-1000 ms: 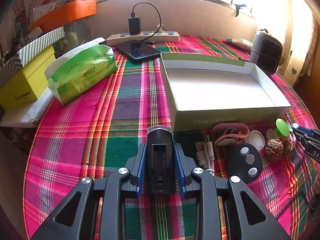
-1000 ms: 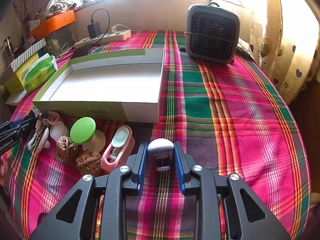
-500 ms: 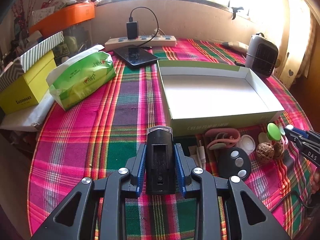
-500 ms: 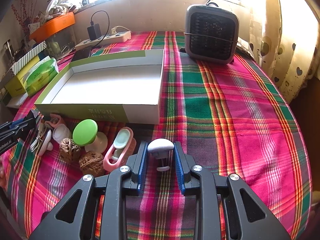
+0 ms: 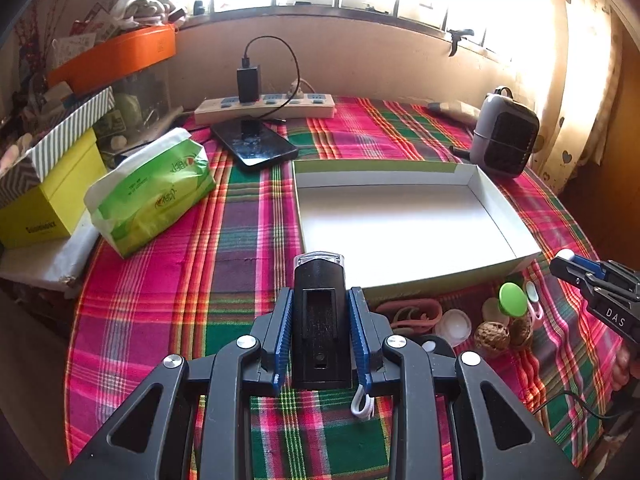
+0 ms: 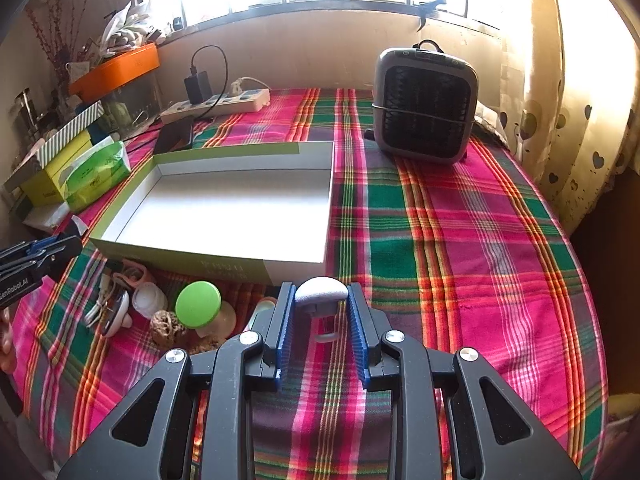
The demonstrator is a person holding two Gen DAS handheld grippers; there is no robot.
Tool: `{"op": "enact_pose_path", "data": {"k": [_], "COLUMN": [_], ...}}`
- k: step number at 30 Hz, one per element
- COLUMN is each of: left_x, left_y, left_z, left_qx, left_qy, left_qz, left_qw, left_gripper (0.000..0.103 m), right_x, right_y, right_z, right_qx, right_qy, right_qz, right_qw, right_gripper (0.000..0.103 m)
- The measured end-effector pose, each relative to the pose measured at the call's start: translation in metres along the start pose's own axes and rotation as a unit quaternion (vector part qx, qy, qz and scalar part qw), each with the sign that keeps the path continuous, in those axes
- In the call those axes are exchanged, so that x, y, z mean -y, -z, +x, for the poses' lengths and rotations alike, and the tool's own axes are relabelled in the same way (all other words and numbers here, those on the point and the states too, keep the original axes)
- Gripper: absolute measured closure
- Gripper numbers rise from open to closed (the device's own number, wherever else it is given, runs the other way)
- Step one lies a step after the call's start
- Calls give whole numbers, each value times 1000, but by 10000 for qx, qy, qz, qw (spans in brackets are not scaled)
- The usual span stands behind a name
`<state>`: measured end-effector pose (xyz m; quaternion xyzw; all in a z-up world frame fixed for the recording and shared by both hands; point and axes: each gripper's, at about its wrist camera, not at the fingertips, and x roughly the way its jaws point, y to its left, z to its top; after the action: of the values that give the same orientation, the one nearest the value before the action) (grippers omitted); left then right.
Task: Organize objects
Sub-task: 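Carry the black device with the left tool while the right tool carries the knob into the box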
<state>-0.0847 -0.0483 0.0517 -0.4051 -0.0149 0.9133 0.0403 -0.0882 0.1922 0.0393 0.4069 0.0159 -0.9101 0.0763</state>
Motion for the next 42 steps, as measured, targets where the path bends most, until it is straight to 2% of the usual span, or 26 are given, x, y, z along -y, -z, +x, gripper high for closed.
{"op": "enact_pose_path", "data": {"k": [13, 22, 28, 42], "left_x": [15, 20, 19, 16], "left_y": [-36, -63, -78, -91], "left_z": [20, 48, 71, 112], "left_qx": [17, -80, -183, -494], "left_qy": [224, 244, 242, 162], "left_qz": [109, 261, 183, 211], "left_qw": [9997, 9993, 9994, 9984], "left_gripper": [78, 78, 78, 78], "right_x": [-11, -19, -19, -21], "right_y": [-46, -73, -89, -99], "right_z": [9, 46, 73, 114], "right_qx": [72, -140, -333, -643], "right_qy": [-229, -263, -278, -250], "right_qz": [-179, -240, -175, -176], "right_qw": [9996, 9993, 9989, 9975], "right_gripper": [76, 76, 76, 76]}}
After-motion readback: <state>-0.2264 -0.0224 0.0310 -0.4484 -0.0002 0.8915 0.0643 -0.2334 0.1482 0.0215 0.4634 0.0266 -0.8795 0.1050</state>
